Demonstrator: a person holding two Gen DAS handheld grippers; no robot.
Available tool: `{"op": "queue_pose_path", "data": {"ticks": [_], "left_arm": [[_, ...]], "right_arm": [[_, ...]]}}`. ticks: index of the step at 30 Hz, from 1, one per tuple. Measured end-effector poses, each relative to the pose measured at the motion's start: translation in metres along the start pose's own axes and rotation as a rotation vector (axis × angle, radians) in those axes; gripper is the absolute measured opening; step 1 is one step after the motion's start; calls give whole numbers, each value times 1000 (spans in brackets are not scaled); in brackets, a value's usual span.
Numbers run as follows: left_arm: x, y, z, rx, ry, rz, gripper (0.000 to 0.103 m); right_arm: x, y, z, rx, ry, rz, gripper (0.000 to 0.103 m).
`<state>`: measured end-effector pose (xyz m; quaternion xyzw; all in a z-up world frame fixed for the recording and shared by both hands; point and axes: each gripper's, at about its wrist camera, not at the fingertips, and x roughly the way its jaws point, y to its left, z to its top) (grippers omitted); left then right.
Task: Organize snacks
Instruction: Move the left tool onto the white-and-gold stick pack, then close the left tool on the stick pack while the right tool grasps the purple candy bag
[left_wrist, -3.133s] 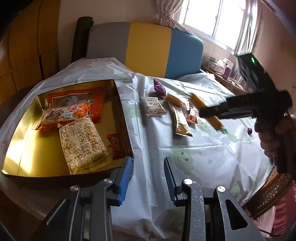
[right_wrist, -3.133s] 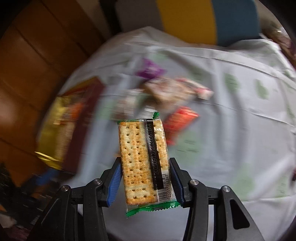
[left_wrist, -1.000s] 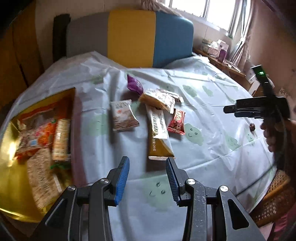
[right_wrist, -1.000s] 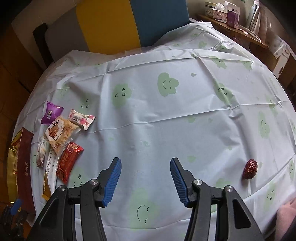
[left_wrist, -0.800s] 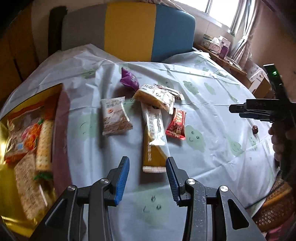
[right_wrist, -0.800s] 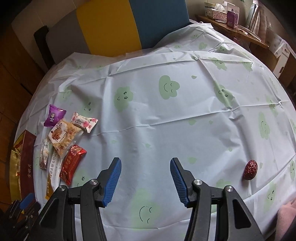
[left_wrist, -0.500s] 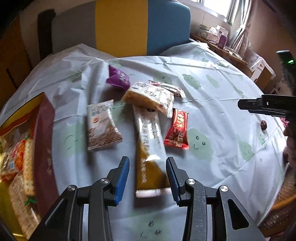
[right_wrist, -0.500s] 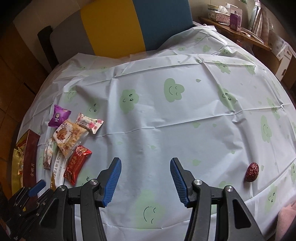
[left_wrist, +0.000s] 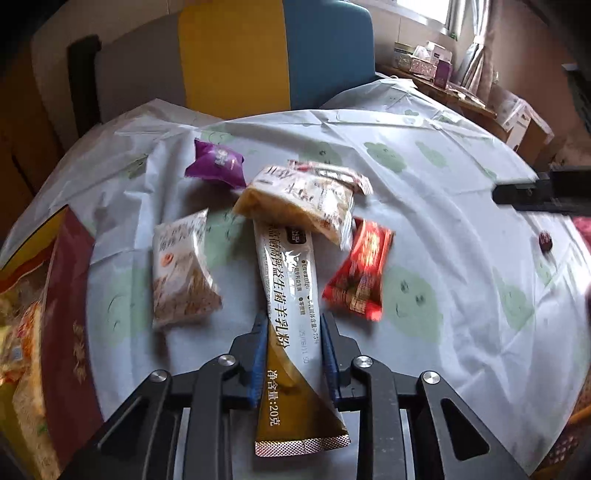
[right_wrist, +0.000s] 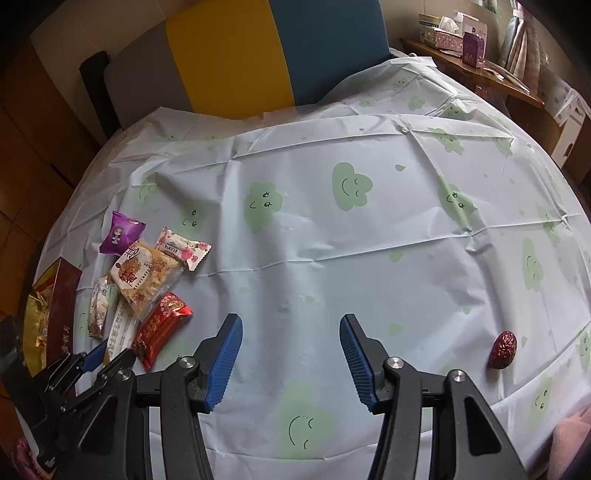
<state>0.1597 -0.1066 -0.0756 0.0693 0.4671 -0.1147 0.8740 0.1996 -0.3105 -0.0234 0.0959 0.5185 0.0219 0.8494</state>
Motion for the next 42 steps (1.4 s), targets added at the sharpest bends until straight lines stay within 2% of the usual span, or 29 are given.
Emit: {"op": "queue_pose_path", "data": {"ticks": [7,10,23,25,26,27,31,32,34,35,36,37,42], "left_arm": [[-31,-7,-55,-28,-65,53,28],[-39,-2,-70,-64,-85,36,28],[-42,-2,-82,-30,-155,30,29],[-42,-1,-83,-29,-166,23,29],[-42,0,-84,-32,-173,18,29],[-42,0,-85,-33,-178,16,29],[-43,-1,-87,-22,-199,22,29],[-43,-2,-88,-23,-204,21,29],[-43,-1,-88,-21,-208,19,29],[-43,-1,-89,-21,-211,18,29],[-43,-1,-89,-19,-215,19,29],[-44,-2,-90,-17,-220,19,29],[-44,-2,-92,-14,-236,19,29]], "right_arm": [[2,1,-2,-15,10,-21,56],[4,5,-4,-35,16,-29,56],[13,52,-22,-257,24,21,56],[15,60,-26,-287,30,46,53],[16,63,-27,-287,36,71,49],[16,66,-27,-279,44,106,49],[20,72,-17,-191,100,275,49],[21,75,-15,-175,101,295,49],[22,85,-4,-143,99,350,50],[23,93,5,-124,96,379,55],[25,100,12,-113,91,394,61],[26,105,17,-110,87,399,63],[49,145,53,-74,92,434,65]]}}
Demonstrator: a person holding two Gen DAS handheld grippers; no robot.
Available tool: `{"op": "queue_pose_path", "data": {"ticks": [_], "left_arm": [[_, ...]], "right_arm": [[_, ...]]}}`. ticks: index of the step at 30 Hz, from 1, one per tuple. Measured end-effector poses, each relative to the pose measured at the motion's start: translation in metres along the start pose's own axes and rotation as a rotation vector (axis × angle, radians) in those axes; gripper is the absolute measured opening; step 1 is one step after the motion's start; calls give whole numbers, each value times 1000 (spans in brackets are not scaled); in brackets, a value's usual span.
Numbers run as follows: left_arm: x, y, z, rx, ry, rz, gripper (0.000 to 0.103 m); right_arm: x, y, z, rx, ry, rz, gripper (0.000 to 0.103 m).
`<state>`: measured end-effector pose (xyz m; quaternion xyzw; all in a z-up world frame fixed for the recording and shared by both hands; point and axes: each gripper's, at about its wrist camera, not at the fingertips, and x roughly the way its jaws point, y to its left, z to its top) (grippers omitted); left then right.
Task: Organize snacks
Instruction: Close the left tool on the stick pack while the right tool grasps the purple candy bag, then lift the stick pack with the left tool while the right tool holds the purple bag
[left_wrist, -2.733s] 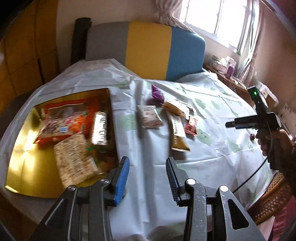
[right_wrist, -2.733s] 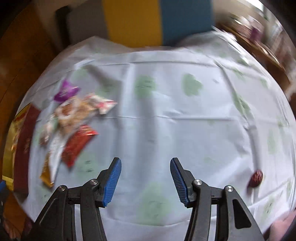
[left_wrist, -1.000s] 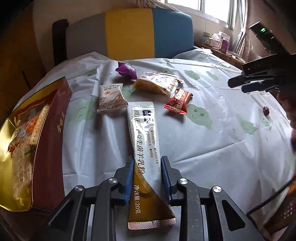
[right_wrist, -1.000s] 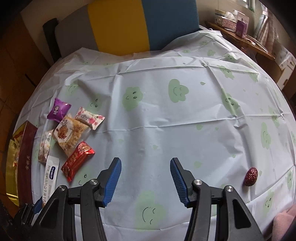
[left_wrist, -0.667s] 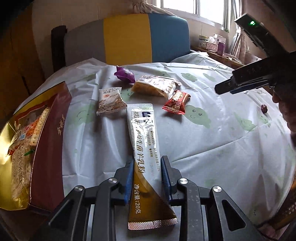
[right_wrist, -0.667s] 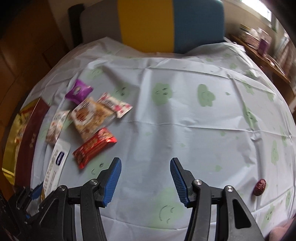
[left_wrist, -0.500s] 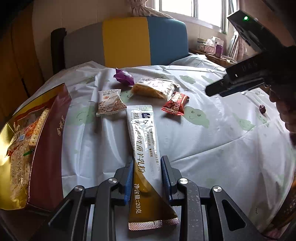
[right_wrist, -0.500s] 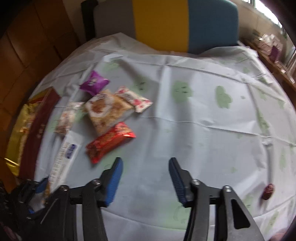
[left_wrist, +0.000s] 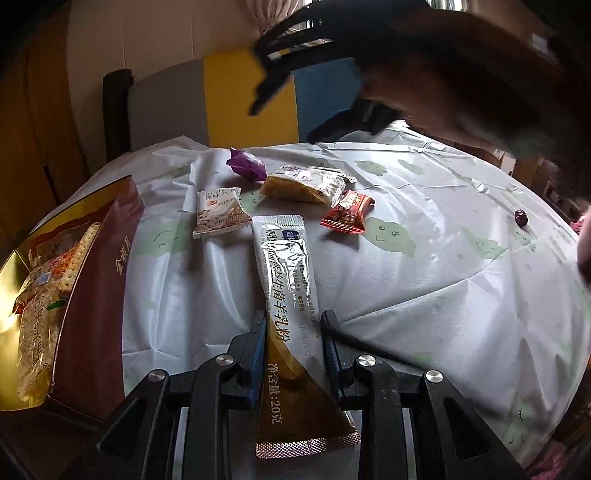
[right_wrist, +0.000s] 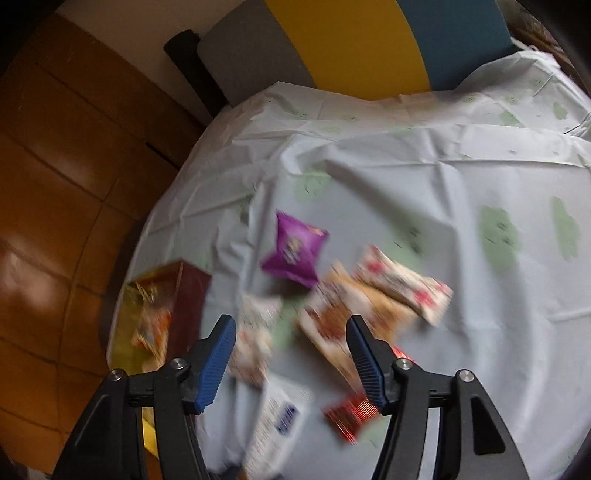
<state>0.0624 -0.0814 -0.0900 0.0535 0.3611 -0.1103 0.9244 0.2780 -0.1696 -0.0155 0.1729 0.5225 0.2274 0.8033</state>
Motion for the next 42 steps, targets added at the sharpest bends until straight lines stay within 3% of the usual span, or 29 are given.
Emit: {"op": "queue_pose_path", "data": {"ticks": [3,11,14,15,22,28,32,37,39,42], "left_arm": [[0,1,-1,-7,-7,-8,29],[-1,2,-2,-15,-14,-17,29],[-2,2,-2,-11,-16,-13,29],[-2,2,-2,-10,-16,-14,29],[-2,2,-2,-12,-15,-12,29],[0,3,-2,-20,-13,-19,29],[1,4,-1,-29,-4,-22,29],[2,7,7,-50,44,-34,28],[3,12,10,-82,68,-50,27],[1,19,14,-128,102,-80,25]], "right_arm": [[23,3,18,51,8,-1,69],[80,-1,45,132,53,-66,69],[94,4,46,77,63,-115,41],[95,9,44,34,58,-139,40],[35,30,29,-140,-15,-130,39],[-38,7,-6,-207,-5,-133,39],[-56,-30,-48,-220,68,-298,39],[-38,-76,-91,-178,137,-489,40],[-28,-70,-97,-246,153,-564,40],[-16,-59,-101,-323,154,-587,40]]}}
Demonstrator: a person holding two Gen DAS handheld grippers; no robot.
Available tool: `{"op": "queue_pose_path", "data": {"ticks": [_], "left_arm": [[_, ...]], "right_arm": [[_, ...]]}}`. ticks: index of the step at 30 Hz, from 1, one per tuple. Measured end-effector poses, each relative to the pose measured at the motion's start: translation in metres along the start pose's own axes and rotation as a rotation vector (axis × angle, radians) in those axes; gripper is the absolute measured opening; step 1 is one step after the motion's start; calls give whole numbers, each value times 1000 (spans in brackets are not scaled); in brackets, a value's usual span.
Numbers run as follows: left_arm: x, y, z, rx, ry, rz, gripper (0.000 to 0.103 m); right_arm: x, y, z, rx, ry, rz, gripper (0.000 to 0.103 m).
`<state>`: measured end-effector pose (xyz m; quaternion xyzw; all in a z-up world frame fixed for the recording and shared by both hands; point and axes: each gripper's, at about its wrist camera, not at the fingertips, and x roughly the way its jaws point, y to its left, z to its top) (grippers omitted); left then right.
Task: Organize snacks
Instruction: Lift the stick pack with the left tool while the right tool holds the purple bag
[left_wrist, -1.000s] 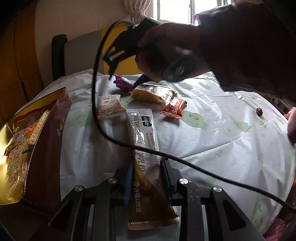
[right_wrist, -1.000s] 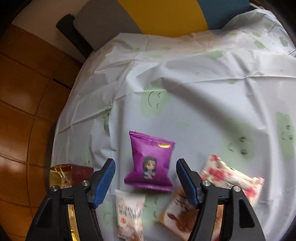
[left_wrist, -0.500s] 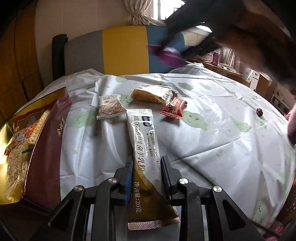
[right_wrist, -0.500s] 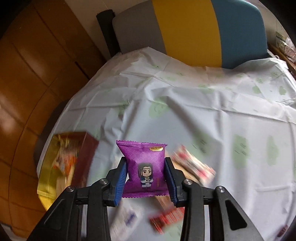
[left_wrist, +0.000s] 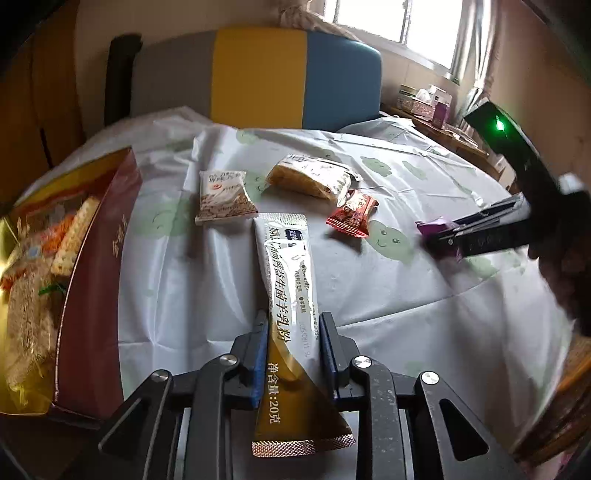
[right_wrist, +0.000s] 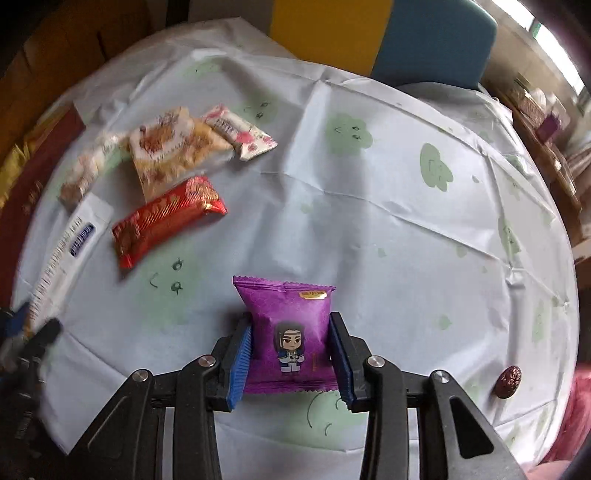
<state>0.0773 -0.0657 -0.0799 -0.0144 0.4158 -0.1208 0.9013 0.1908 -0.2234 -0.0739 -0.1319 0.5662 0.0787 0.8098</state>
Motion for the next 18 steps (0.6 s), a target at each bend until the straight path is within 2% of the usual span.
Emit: {"op": "queue_pose_path", "data": {"ticks": [3,5,9,10,11,12,18], "left_arm": [[-4,5,1,-47,30,-45,25],[-6,3,-1,-42,42,-36,27],[-7,3,-1,-26,66,-59,32],[-7,2,1,-20,72,-59,36],[-7,1,4,-12,72,-41,44],[-5,1,6,-5,71,-23,45],[13,-4,21,52,102,46,45]], "right_arm": [[1,-1,1,9,1,12,40],[3,-6,2,32,11,34,40],[6,-10,5,20,10,20,40],[6,-9,5,20,11,19,40],[8,-11,6,21,12,19,40],[5,-9,4,20,12,19,41],[5,-7,4,9,16,12,42]]}}
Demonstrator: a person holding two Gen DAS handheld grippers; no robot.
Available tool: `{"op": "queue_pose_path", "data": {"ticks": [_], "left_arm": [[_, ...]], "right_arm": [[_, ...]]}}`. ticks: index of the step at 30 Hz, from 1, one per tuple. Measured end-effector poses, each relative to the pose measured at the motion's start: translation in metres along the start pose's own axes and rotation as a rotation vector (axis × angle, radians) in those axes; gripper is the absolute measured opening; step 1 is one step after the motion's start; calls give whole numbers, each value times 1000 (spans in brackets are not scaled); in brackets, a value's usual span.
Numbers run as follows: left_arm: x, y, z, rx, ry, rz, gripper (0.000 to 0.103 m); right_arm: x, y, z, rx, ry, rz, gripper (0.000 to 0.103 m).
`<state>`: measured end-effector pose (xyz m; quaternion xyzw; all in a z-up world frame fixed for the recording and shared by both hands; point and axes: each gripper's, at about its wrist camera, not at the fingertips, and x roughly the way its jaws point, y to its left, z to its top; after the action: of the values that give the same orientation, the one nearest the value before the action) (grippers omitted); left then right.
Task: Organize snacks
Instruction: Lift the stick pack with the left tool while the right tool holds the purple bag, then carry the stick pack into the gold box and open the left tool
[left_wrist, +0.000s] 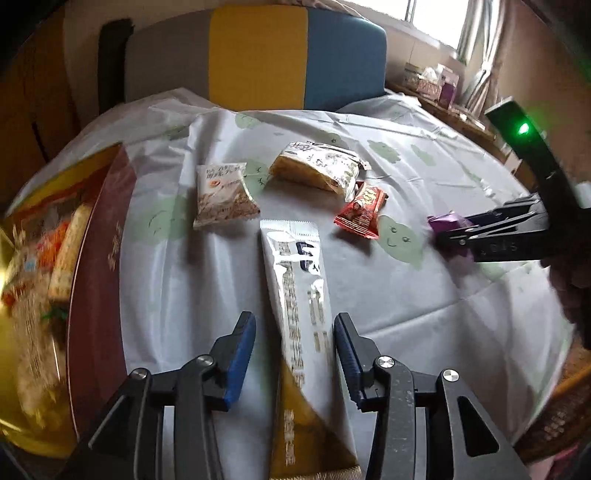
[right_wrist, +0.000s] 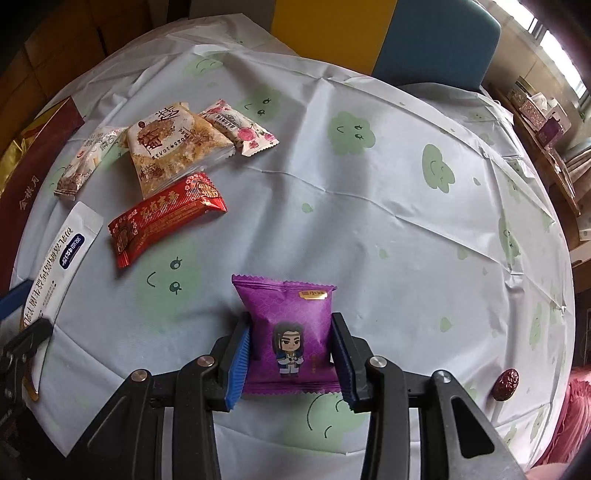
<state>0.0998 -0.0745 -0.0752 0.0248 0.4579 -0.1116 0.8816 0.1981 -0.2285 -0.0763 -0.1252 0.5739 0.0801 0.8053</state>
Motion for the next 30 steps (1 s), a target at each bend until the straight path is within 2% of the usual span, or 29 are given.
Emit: {"op": "queue_pose_path", "data": {"ticks": [1,3,6,10,14,19,23,27,30], "left_arm": [[2,-4,1,24,3,23,45],[3,-13,0,72,-9,39,32],[0,-24,-6,122,-41,73,25],[-10,-16,-12,55,-49,44,23],[-37,-5,-15,15,-92,21,23],[-83,35,-7,-103,-181,27,23],[-112,83,7,-207,-234,83,24],[-113,130,21,-295,-219,166,24],[-101,164,31,-351,-175,190,24]], "right_arm": [[0,-1,0,-2,0,-1,42],[0,-1,1,-12,-1,-6,42],[1,0,0,-29,-5,-11,41],[0,2,-2,-53,-14,-25,41],[-1,5,-4,-64,-21,-33,41],[-2,7,-6,-77,-31,-44,41],[-2,11,-9,-87,-38,-56,41],[-2,14,-11,-90,-39,-60,41],[-1,13,-10,-94,-39,-60,41]]}}
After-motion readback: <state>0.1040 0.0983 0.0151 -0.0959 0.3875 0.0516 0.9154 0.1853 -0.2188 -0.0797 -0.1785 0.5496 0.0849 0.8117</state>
